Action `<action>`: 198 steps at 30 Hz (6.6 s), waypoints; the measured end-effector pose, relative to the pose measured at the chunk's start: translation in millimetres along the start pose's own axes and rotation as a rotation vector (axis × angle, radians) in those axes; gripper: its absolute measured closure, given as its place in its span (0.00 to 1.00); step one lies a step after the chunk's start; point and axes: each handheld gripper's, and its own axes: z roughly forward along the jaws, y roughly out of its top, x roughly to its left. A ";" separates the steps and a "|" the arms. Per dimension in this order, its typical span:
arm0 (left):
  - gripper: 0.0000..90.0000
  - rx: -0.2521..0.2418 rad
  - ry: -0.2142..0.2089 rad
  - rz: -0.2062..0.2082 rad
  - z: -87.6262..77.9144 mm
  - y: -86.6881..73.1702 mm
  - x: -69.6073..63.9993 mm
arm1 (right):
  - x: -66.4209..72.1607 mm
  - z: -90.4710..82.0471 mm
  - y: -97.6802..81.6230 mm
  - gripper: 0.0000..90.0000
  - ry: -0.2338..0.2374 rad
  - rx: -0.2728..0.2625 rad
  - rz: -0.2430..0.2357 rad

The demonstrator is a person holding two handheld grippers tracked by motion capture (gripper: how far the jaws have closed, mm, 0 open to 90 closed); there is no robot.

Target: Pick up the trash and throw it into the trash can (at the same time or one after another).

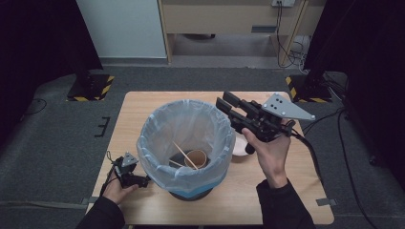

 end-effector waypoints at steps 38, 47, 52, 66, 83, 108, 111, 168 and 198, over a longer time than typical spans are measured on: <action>0.00 0.000 0.000 0.000 0.0 0.0 0.0 | -134.3 -55.7 -113.7 0.37 -0.396 0.216 0.124; 0.00 0.000 0.000 0.000 0.0 0.0 0.0 | -147.5 -47.3 -140.6 0.31 -0.425 0.287 0.136; 0.00 0.000 0.000 0.000 0.0 0.0 0.0 | -154.7 -41.3 -160.7 0.34 -0.437 0.376 0.117; 0.00 -0.001 -0.001 0.001 0.2 0.1 0.0 | -166.1 -28.1 -203.6 0.42 -0.450 0.519 0.146; 0.00 -0.001 -0.001 0.001 0.2 0.1 0.0 | -166.5 -18.3 -238.0 0.63 -0.470 0.689 0.196; 0.00 -0.001 -0.001 0.001 0.2 0.1 0.0 | -155.2 -21.1 -209.2 0.93 -0.440 0.614 0.232; 0.00 -0.001 -0.001 0.001 0.2 0.1 0.0 | -154.7 -22.0 -203.6 0.94 -0.441 0.601 0.221; 0.00 -0.001 -0.001 0.001 0.2 0.1 0.0 | -137.5 -96.6 -66.5 0.94 -0.505 -0.016 0.149; 0.00 -0.001 -0.001 0.001 0.2 0.1 0.0 | -65.9 -91.1 -8.3 0.93 -0.282 -0.196 0.042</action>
